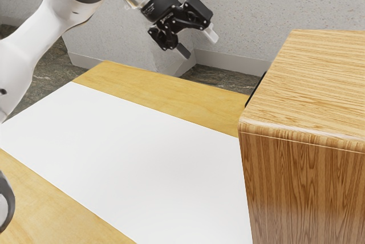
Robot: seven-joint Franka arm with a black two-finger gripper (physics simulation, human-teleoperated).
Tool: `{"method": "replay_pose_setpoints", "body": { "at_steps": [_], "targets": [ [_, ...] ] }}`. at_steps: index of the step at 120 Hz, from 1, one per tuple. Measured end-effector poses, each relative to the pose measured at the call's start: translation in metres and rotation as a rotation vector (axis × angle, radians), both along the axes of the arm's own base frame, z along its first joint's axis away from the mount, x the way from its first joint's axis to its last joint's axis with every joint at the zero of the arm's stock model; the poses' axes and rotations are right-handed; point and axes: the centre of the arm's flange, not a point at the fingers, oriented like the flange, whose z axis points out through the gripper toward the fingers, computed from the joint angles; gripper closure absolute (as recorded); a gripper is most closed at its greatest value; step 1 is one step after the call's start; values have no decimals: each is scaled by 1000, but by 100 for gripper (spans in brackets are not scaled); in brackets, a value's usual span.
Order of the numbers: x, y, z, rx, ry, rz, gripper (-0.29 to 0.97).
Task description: Pull the drawer handle with one arm to open the drawer
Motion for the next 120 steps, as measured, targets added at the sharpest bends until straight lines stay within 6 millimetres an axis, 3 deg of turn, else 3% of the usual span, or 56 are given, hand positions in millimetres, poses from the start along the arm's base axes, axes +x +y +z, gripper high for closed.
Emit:
{"method": "replay_pose_setpoints", "body": {
  "at_steps": [18, 29, 52, 82, 120],
  "targets": [
    [-25, -38, -12, -26, 79, -8, 0],
    [-29, -48, -17, -55, 93, 3, 0],
    [-27, -53, -24, -95, 108, 26, 2],
    [-19, -74, -33, -122, 124, 25, 25],
    [-8, -94, -51, -143, 152, 27, 33]
  ]
}}
